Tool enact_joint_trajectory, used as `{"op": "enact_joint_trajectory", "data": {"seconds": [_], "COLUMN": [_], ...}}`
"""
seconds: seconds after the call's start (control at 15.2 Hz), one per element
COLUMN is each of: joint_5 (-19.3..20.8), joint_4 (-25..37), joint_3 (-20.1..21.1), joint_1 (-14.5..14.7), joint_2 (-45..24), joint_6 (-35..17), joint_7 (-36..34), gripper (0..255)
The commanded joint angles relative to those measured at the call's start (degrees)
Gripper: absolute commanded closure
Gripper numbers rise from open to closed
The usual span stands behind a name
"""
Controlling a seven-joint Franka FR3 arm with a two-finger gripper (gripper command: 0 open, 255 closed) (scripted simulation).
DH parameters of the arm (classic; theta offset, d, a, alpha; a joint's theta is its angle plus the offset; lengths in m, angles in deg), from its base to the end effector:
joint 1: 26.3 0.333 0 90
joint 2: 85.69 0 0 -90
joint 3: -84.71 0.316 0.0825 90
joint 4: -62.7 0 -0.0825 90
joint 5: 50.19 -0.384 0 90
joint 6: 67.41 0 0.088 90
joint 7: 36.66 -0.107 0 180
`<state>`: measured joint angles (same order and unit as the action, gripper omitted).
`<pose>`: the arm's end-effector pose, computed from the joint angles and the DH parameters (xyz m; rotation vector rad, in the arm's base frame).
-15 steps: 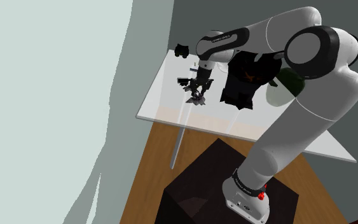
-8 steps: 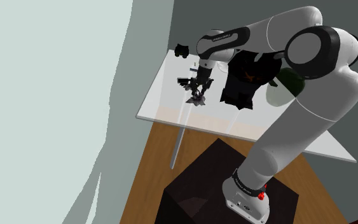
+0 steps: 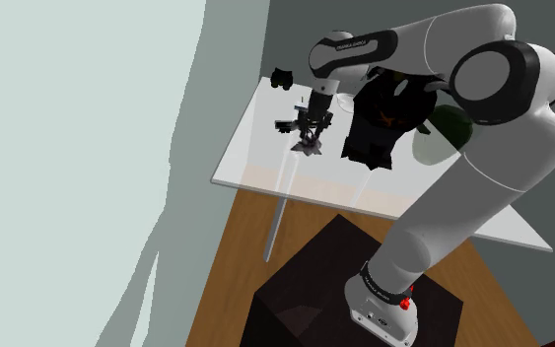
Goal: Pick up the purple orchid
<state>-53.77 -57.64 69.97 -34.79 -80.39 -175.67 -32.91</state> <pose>0.4705 -0.1993 0.4495 -2.9811 0.5436 0.1507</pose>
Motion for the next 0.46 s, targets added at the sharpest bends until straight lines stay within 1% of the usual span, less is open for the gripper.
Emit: {"op": "enact_joint_trajectory", "data": {"seconds": [0.0, 0.26, 0.4], "joint_5": [0.11, 0.31, 0.32], "joint_4": [1.33, 3.73, 3.82], "joint_3": [0.02, 0.08, 0.08], "joint_1": [0.0, 0.02, 0.02], "joint_2": [0.3, 0.96, 0.99], "joint_6": [1.63, 4.65, 4.76], "joint_7": [-0.16, -0.5, -0.51], "gripper": [255, 255, 255]}}
